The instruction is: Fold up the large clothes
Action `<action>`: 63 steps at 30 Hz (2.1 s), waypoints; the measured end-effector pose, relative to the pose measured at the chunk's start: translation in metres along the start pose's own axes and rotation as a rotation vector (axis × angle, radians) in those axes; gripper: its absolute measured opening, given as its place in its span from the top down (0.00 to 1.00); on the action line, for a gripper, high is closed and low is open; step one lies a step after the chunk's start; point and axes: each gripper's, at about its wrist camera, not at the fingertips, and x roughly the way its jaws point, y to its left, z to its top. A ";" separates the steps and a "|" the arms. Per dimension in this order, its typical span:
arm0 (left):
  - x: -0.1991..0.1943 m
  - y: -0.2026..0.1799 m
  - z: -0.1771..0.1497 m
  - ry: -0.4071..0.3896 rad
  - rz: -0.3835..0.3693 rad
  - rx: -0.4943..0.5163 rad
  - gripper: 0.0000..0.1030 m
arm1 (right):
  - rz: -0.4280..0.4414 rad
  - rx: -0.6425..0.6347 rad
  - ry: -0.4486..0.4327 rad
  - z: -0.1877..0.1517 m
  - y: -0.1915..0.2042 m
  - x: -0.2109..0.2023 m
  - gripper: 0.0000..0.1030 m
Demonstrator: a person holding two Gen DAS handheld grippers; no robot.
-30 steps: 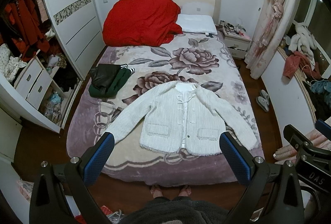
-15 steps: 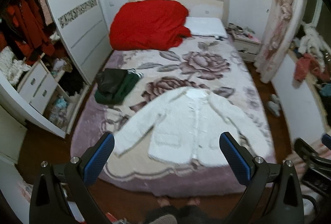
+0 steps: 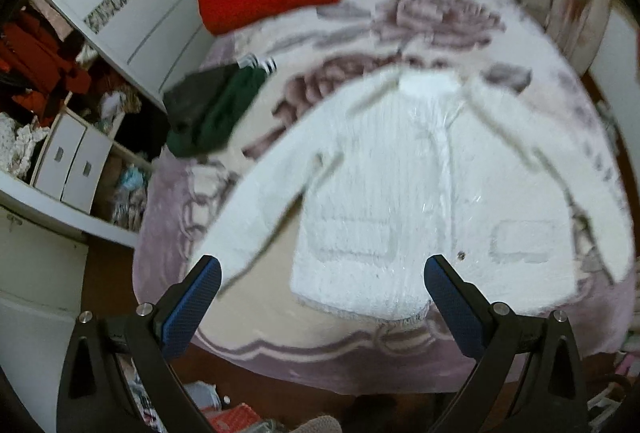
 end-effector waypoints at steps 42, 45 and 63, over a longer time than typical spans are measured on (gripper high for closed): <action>0.217 -0.219 0.125 0.128 -0.097 0.058 0.00 | 0.441 0.681 0.142 0.135 -0.217 0.288 0.34; 0.237 -0.201 0.163 0.085 -0.202 -0.029 0.00 | 0.498 0.692 0.116 0.136 -0.196 0.305 0.34; 0.314 -0.197 0.189 0.029 -0.174 0.002 0.99 | 0.545 0.695 -0.023 0.189 -0.143 0.316 0.34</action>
